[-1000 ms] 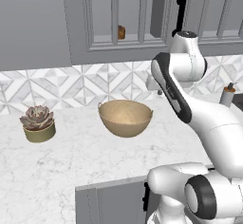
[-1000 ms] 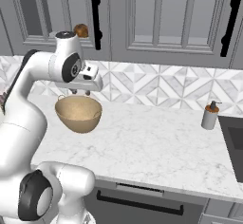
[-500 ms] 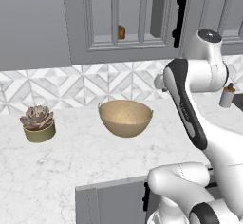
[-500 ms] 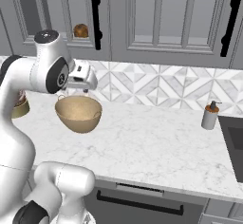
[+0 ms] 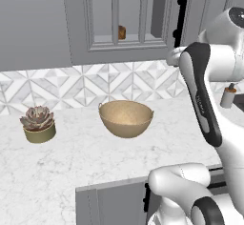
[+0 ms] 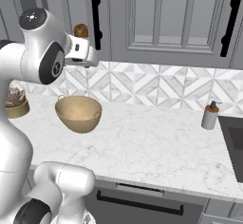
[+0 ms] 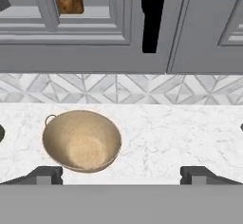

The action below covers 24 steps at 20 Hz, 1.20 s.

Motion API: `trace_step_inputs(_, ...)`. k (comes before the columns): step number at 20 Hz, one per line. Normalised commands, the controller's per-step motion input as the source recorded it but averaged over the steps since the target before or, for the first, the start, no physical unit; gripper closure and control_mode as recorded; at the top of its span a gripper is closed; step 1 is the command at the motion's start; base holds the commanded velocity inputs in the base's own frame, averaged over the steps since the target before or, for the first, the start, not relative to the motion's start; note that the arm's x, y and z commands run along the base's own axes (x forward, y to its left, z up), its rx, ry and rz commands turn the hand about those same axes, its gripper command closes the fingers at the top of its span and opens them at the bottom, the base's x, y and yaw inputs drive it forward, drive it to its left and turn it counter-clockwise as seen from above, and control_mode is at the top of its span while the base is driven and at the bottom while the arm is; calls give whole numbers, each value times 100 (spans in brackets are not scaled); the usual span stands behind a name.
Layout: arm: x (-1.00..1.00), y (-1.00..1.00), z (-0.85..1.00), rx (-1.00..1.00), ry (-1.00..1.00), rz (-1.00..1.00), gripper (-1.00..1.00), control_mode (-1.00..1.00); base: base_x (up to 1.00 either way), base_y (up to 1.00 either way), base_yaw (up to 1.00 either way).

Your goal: Open the cabinet, pick up the bread from the cabinet and place it in the basket. Then move the basket to the dining counter.

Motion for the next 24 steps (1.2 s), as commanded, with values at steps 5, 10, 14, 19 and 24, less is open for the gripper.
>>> trace_step_inputs(5, 0, -18, 76, 0, -19, 0, -100, -100, 0, 0, 0)
trace_step_inputs(10, 2, -8, 42, 0, -25, 0, -100, -100, 0, 0, 0)
trace_step_inputs(14, 19, 0, 12, 0, -18, 0, -100, -100, 0, 0, 0)
trace_step_inputs(19, 29, -7, 8, 0, -1, 0, -100, -100, 0, 0, 0)
trace_step_inputs(24, 39, -7, 2, 0, 0, 0, -100, -100, 0, 0, 0)
